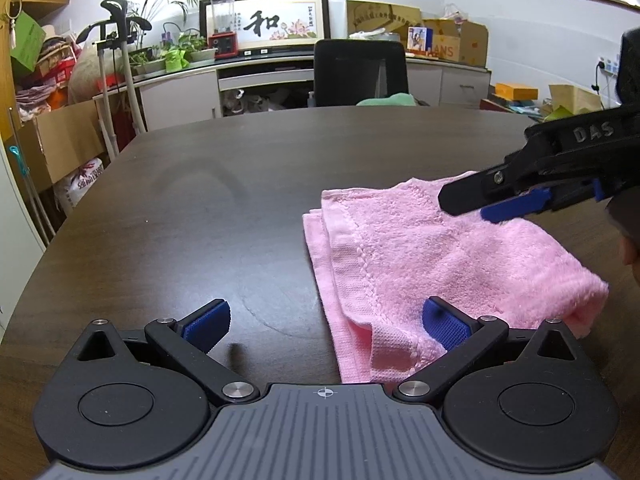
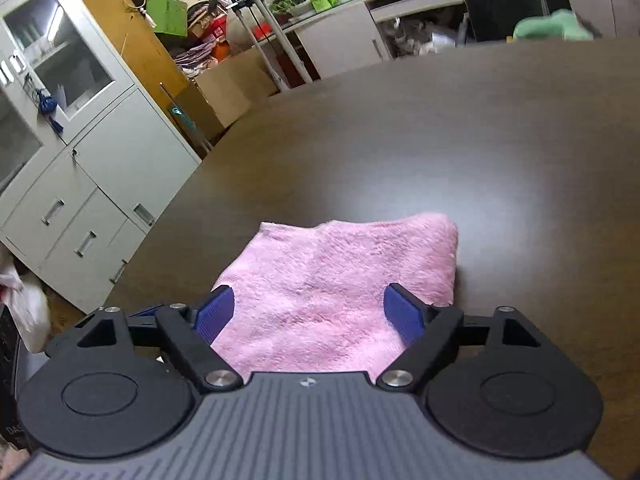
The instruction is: Fold towel
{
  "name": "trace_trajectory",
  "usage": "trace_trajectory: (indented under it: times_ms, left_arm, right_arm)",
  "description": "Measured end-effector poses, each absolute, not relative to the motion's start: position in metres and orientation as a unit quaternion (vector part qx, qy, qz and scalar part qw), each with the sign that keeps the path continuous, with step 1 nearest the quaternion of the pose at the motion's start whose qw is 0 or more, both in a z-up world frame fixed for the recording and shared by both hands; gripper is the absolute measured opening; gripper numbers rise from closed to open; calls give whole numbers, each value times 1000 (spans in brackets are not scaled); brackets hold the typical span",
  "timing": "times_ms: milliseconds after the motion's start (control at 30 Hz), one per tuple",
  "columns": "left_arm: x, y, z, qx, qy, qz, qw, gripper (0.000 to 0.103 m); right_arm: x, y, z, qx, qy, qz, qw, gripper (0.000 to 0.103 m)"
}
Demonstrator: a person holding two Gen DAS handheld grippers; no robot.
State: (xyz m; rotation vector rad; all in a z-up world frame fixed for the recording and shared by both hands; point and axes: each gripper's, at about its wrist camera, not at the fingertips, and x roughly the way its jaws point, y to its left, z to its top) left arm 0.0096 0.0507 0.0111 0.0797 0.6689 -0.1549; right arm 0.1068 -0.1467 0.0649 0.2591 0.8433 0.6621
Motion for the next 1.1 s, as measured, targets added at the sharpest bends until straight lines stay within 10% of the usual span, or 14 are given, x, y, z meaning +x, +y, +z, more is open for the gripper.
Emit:
trace_trajectory:
  times_ms: [467, 1100]
  left_arm:
    - [12, 75, 26, 37, 301, 25, 952, 103]
    - [13, 110, 37, -29, 298, 63, 952, 103]
  right_arm:
    - [27, -89, 66, -175, 374, 305, 858, 88]
    - [10, -51, 59, -176, 340, 331, 863, 89]
